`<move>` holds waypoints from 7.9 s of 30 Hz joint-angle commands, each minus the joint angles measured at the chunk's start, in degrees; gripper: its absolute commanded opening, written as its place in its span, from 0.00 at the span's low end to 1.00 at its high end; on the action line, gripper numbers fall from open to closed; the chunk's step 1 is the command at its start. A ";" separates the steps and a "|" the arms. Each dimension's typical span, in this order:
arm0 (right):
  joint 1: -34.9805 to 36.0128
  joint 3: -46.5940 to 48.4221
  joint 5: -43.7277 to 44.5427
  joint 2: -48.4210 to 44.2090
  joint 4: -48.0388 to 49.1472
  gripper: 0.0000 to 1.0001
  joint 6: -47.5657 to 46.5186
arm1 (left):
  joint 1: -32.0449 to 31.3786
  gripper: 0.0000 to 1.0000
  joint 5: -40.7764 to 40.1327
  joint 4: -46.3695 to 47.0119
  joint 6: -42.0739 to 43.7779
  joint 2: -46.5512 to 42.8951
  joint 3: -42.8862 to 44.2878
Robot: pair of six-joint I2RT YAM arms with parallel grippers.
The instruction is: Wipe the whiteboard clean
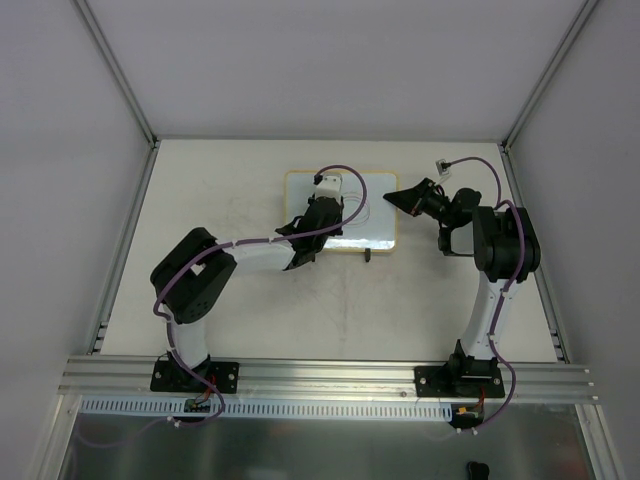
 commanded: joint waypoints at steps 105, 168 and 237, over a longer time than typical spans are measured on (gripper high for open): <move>0.76 -1.65 0.67 0.05 7.88 0.00 -1.58 | -0.30 0.00 6.21 -14.93 -1.62 8.28 8.47; 0.85 -1.92 0.49 -0.03 7.88 0.00 -1.05 | 2.08 0.00 -4.88 -17.65 -8.13 8.19 0.73; 0.76 -1.74 0.05 -0.03 7.88 0.00 -0.70 | 4.87 0.00 0.75 -30.13 -4.52 12.86 20.61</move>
